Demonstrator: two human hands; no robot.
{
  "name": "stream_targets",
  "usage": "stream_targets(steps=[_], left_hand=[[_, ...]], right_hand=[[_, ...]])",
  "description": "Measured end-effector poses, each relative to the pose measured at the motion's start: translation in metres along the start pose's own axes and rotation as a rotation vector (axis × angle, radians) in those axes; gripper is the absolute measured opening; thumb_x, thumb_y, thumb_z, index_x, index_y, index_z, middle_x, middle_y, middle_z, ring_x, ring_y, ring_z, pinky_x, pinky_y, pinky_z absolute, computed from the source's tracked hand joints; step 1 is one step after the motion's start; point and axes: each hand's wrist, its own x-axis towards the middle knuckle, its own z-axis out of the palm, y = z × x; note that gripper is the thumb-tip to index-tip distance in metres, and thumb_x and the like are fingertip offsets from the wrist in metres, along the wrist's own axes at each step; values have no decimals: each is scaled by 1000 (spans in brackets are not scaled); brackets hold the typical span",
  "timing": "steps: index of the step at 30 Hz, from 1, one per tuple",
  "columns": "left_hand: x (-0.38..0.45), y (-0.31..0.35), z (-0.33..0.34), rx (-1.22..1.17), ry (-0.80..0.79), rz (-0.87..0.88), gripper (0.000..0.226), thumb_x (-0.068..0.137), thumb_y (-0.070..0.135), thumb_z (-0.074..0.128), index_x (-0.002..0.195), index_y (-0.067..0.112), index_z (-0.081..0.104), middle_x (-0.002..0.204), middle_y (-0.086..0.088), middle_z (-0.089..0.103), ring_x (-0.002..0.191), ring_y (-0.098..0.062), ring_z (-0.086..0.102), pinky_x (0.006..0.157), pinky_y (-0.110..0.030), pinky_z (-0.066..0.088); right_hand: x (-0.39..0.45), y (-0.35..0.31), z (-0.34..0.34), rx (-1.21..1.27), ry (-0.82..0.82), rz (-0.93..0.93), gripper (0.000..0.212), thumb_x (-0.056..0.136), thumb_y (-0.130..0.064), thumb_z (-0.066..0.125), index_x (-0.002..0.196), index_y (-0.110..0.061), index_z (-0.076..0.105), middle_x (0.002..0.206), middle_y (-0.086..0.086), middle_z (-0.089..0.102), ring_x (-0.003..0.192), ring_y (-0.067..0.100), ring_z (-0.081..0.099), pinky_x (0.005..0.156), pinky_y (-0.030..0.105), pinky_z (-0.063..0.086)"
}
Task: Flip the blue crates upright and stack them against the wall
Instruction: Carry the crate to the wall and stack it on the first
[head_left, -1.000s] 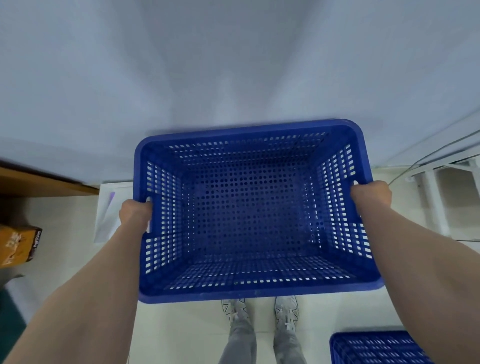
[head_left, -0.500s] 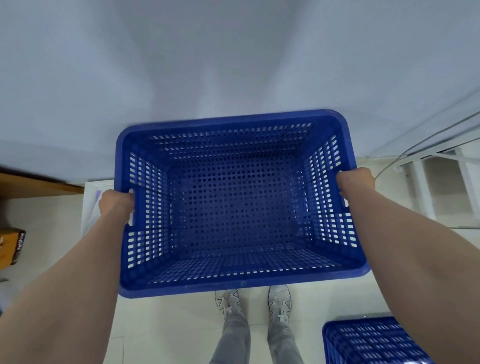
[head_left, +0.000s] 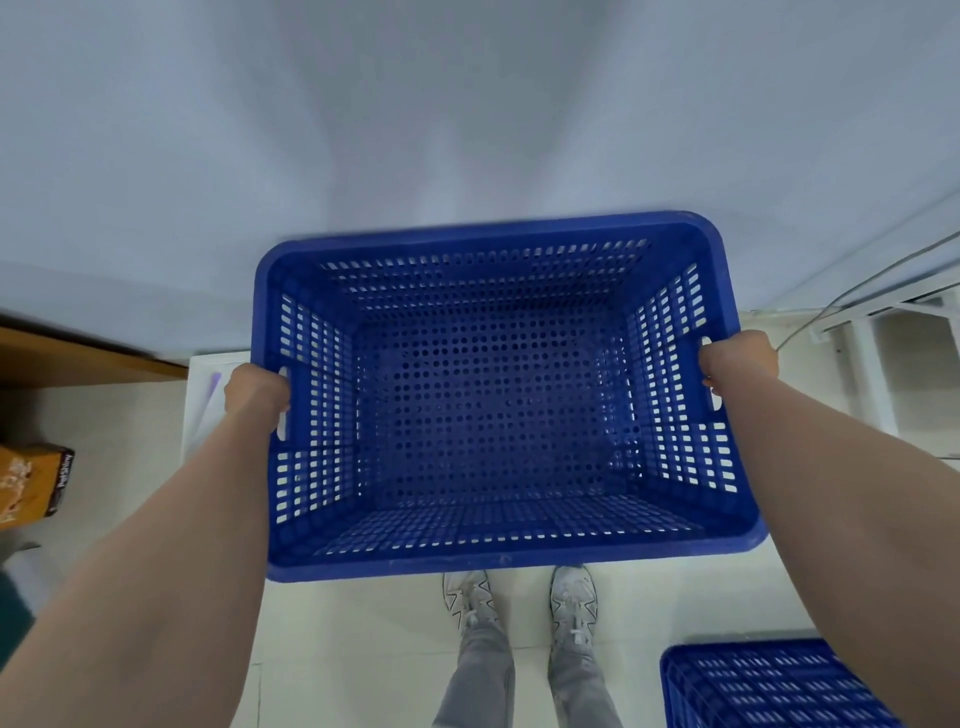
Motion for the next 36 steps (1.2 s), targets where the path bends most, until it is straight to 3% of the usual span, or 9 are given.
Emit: stream_targets(steps=[6, 9, 11, 13, 18, 23, 26, 30, 36], left_hand=[[5, -2, 0, 2, -2, 8, 32, 90, 18, 64, 119, 4, 58, 120, -20, 66, 101, -41, 67, 91, -52, 57], [-9, -1, -1, 80, 10, 34, 51, 93, 27, 62, 134, 3, 46, 129, -23, 62, 110, -43, 63, 94, -53, 54], [-24, 0, -1, 106, 8, 54, 67, 95, 32, 59, 146, 3, 27, 139, -24, 52, 122, -44, 55, 99, -52, 50], [-40, 0, -2, 157, 27, 98, 72, 95, 35, 55, 150, 8, 18, 145, -25, 43, 130, -45, 46, 105, -55, 43], [-101, 7, -13, 442, 1, 304, 63, 97, 33, 42, 153, 14, 20, 152, -23, 34, 138, -42, 33, 110, -57, 31], [-174, 13, -27, 545, -55, 435, 57, 101, 37, 30, 154, 15, 29, 160, -16, 28, 146, -37, 27, 116, -59, 22], [-212, 14, -39, 589, -104, 525, 61, 98, 43, 21, 151, 17, 35, 161, -14, 27, 149, -37, 21, 116, -63, 21], [-274, 9, -57, 568, -123, 561, 60, 103, 47, 21, 158, 22, 23, 167, -8, 15, 154, -35, 10, 120, -58, 10], [-355, -17, -61, 698, -192, 665, 63, 104, 52, 16, 160, 24, 16, 169, -6, 8, 154, -33, 7, 122, -58, 8]], right_hand=[[7, 3, 2, -61, -5, -18, 19, 87, -22, 59, 97, -7, 54, 100, 16, 66, 83, 35, 66, 69, 38, 53], [4, -3, -2, -134, -75, -8, 30, 91, -22, 61, 111, -2, 52, 111, 18, 62, 80, 31, 63, 64, 36, 51], [1, -10, -8, -236, -137, 4, 60, 95, -29, 58, 140, 3, 33, 133, 21, 50, 109, 34, 58, 85, 41, 51], [-8, -13, -14, -330, -157, -21, 75, 95, -32, 55, 148, 2, 13, 143, 21, 39, 126, 36, 47, 96, 42, 45], [-57, -11, -22, -479, 24, -217, 65, 88, -26, 53, 143, -7, 23, 140, 23, 41, 129, 38, 41, 105, 50, 32], [-110, -20, -42, -581, -72, -399, 72, 96, -36, 44, 154, -10, 10, 155, 18, 28, 140, 36, 30, 113, 52, 25], [-146, -20, -59, -585, -117, -544, 68, 100, -40, 38, 155, -11, 12, 159, 14, 23, 145, 33, 23, 116, 53, 21], [-197, 2, -86, -625, -174, -700, 65, 103, -44, 30, 157, -14, 10, 163, 9, 15, 149, 30, 14, 121, 50, 12], [-253, 83, -123, -595, -171, -677, 64, 104, -46, 24, 158, -16, 6, 164, 7, 9, 151, 28, 9, 122, 48, 7]])
